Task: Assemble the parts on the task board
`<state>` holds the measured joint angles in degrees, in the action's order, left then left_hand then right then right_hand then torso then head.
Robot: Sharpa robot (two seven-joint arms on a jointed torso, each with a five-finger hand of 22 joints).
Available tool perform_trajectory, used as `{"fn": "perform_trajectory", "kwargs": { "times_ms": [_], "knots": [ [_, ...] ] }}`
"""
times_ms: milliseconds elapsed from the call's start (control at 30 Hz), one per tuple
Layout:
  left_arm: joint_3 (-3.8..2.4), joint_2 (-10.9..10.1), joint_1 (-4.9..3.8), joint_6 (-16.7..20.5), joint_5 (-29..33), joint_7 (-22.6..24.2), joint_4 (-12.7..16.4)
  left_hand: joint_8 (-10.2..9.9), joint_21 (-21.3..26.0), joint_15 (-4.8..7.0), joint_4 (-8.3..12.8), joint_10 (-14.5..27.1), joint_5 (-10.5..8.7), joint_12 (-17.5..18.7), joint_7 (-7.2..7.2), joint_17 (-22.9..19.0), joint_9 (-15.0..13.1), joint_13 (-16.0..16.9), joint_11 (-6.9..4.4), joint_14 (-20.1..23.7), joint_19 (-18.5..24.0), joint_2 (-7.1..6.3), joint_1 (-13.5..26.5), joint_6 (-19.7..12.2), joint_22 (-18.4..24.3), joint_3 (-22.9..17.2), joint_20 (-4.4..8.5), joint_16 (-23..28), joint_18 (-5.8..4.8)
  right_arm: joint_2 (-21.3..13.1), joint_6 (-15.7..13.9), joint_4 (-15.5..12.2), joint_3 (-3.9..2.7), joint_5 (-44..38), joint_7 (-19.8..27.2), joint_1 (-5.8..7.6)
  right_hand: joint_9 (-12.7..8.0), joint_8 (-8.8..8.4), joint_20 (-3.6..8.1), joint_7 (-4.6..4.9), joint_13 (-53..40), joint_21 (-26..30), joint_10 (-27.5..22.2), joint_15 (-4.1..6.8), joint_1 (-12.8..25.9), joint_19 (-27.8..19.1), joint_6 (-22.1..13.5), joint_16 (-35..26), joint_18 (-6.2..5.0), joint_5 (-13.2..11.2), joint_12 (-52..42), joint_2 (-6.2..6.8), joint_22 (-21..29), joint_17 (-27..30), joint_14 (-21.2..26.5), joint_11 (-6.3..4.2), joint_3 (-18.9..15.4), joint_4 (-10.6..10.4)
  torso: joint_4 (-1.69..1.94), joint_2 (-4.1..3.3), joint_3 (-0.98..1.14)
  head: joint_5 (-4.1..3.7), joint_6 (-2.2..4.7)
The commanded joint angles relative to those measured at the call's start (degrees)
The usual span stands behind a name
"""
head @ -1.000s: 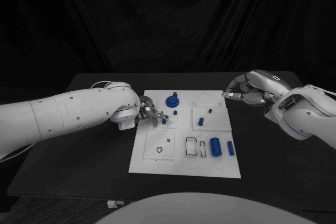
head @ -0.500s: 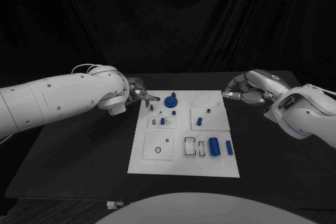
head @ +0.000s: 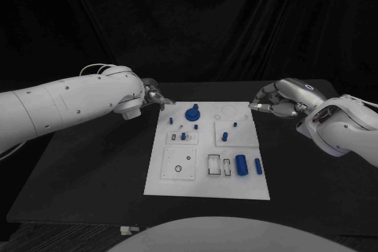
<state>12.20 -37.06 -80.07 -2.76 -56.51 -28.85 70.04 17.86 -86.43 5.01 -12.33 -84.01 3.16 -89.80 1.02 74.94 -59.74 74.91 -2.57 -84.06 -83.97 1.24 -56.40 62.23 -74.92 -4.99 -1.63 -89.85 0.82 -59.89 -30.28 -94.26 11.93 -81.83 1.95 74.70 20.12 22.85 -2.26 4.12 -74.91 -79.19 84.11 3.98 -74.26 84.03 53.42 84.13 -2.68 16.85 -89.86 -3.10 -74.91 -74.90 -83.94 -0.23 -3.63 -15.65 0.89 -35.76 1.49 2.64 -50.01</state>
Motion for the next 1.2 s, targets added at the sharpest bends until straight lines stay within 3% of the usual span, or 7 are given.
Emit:
{"fn": "perform_trajectory", "kwargs": {
  "times_ms": [33, 667, 1200],
  "knots": [
    [-0.05, 1.1, 0.29, -2.1, -0.3, 1.9, -1.7, 0.3, -0.1, 0.1, 0.1, -6.0, 0.28, -0.2, 0.04, 15.1, -0.3, 15.1, -0.03, -5.9, -3.0, 0.09, -0.9, -0.5, -12.5, 0.4, 0.25, -0.1, 0.36, 0.0, -0.2, 0.0, -0.03, -0.1, -0.8, -0.12, -0.1, -0.37, 0.03, 0.02, -15.1, 0.2, 5.9, 0.07, -0.2, 1.5, -0.3, -0.3, 0.01, 0.2, -0.1, 0.16, -11.5, -2.1, -3.7, -0.02, -0.2, -0.2, 0.04, -0.23, -0.14, -0.02, 0.01],
    [-0.05, 5.4, 2.38, -5.4, -0.3, 3.7, -7.7, 0.4, 0.2, -0.03, 0.2, -6.0, 0.38, -0.2, 0.21, 15.1, -0.7, 15.1, 0.11, -5.9, -2.8, 0.38, -1.4, -1.3, -12.4, 0.5, 0.15, -0.1, 0.44, 0.4, 0.4, 0.2, -0.03, -0.1, -1.0, -0.13, -0.1, -0.39, 0.03, 0.0, -15.1, 0.2, 5.9, 0.07, -0.3, 1.5, -0.3, -0.3, 0.01, 0.3, -0.1, 0.13, -11.5, -2.0, -3.7, -0.03, -0.2, -0.2, 0.0, -0.14, -0.06, 0.28, 0.01],
    [-0.05, 5.7, 3.22, -6.6, -0.4, 3.0, -8.5, 0.5, 0.4, -0.12, 0.2, -6.0, 0.52, -0.2, 0.26, 15.1, -1.0, 15.1, 0.2, -5.9, -2.6, 0.72, -1.7, -1.5, -12.3, 0.5, 0.07, -0.1, 0.5, 0.5, 0.6, 0.2, -0.03, -0.1, -1.1, -0.13, -0.1, -0.39, 0.03, 0.0, -15.1, 0.2, 5.9, 0.07, -0.3, 1.5, -0.3, -0.3, 0.01, 0.3, -0.1, 0.13, -11.5, -2.0, -3.7, -0.03, -0.2, -0.2, 0.05, -0.13, -0.07, 0.28, 0.01]
  ]
}}
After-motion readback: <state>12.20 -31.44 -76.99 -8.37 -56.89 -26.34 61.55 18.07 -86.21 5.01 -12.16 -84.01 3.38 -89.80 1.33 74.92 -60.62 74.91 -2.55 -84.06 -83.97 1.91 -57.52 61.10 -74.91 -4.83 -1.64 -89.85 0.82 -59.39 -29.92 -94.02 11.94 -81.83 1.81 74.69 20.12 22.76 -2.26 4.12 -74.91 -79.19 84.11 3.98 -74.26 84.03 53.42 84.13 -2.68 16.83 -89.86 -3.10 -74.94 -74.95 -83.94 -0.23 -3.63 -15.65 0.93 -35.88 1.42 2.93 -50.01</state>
